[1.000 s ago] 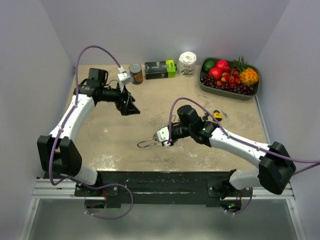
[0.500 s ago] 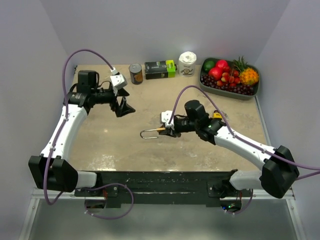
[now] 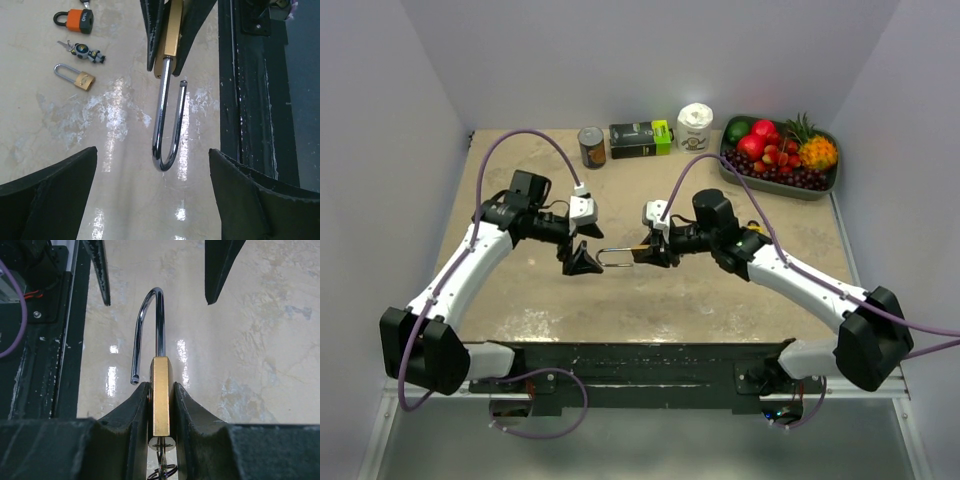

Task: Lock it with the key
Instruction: Lock the lock.

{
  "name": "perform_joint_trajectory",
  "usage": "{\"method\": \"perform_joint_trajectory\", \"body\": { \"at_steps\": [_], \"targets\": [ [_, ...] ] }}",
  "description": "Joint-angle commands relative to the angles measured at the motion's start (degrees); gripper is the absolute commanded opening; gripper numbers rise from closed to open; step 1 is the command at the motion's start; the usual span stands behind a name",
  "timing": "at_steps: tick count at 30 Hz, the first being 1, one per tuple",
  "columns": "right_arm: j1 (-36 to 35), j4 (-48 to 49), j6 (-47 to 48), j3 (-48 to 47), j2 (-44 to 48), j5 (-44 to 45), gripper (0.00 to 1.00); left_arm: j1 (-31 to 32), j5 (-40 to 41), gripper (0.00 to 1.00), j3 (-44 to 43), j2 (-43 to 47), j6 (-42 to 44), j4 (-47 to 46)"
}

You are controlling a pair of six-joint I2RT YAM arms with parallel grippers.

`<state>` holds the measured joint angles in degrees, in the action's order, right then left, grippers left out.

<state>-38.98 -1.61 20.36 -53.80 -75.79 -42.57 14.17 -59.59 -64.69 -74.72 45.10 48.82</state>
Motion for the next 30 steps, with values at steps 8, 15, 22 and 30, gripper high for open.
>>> {"method": "perform_joint_trajectory", "body": {
  "at_steps": [8,15,22,30],
  "targets": [
    [-0.13,6.27,-7.26,-5.00,0.64,-6.03,0.00,2.96,0.88,0.69,4.13,2.12,-4.14,-10.41],
    [-0.04,6.53,-9.55,-5.26,0.03,-6.74,0.00,3.05,0.45,0.45,4.30,2.38,-4.32,-10.67],
    [0.05,7.67,-10.26,-5.26,-0.85,-5.69,0.00,3.05,-2.01,0.23,4.04,2.91,-3.97,-9.71],
    [0.22,6.26,-4.63,-6.40,-2.25,-6.82,0.00,3.23,-5.88,0.00,3.07,1.16,-4.67,-7.68]
  ]
}}
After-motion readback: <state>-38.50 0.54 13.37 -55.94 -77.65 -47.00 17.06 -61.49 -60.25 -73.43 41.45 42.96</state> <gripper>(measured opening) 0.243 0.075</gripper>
